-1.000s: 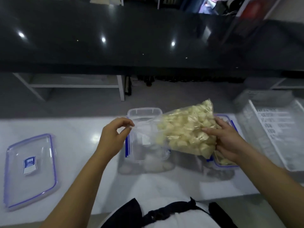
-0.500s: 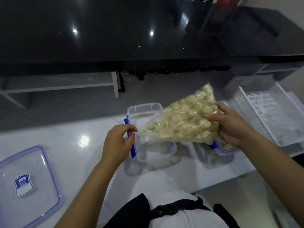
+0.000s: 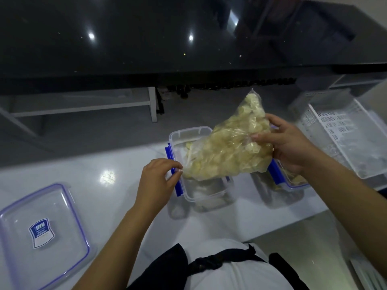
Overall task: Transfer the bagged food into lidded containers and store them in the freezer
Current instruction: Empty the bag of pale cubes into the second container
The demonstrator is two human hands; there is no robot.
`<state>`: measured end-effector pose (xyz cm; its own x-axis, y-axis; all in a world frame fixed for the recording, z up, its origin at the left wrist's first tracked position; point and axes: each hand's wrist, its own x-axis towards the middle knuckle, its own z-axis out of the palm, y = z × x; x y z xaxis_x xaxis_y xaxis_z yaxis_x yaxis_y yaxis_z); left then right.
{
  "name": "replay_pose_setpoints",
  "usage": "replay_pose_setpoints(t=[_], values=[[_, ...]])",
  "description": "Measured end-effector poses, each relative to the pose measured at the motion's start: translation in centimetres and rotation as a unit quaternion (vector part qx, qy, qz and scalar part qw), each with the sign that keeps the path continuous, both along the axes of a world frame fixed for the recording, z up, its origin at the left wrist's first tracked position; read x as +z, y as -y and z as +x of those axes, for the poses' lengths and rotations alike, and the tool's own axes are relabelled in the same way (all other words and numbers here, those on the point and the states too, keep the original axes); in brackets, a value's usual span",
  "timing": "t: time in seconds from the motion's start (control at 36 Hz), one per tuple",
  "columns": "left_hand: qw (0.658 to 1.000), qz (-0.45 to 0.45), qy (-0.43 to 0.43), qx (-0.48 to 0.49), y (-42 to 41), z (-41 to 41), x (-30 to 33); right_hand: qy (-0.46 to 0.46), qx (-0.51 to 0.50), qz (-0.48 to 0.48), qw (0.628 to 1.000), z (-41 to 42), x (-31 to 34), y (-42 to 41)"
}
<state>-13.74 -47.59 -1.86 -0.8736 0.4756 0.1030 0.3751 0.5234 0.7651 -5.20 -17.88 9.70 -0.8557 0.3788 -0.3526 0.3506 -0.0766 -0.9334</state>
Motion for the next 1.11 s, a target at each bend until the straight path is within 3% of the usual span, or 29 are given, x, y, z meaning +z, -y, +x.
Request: replay_pose_setpoints(t=[0.31,0.47,0.78,0.92,1.03,1.11], values=[[0.999,0.022,0.038,0.019,-0.6,1.0,-0.2,-0.001,-0.007,0.029,1.0,-0.3,0.3,2.2],[0.999,0.03,0.009,0.026,-0.9,0.6,-0.2,-0.018,-0.001,0.04,0.999,-0.5,1.3,2.1],[0.999,-0.037,-0.013,0.024,-1.6,0.6,-1.2,-0.015,0.02,0.083,0.996,-1.3,0.8,3.7],[0.999,-0.048,0.011,0.022,-1.6,0.6,-1.4,0.02,0.047,0.183,0.982,-1.5,-1.3,5.6],[1.0,0.004,0.006,0.024,-1.2,0.0,0.0,0.02,0.055,0.233,0.971,-1.7,-2.0,6.7],[0.994,0.085,0.062,0.029,-0.8,-1.1,2.2,0.019,0.085,0.284,0.955,-1.8,-2.1,7.8]])
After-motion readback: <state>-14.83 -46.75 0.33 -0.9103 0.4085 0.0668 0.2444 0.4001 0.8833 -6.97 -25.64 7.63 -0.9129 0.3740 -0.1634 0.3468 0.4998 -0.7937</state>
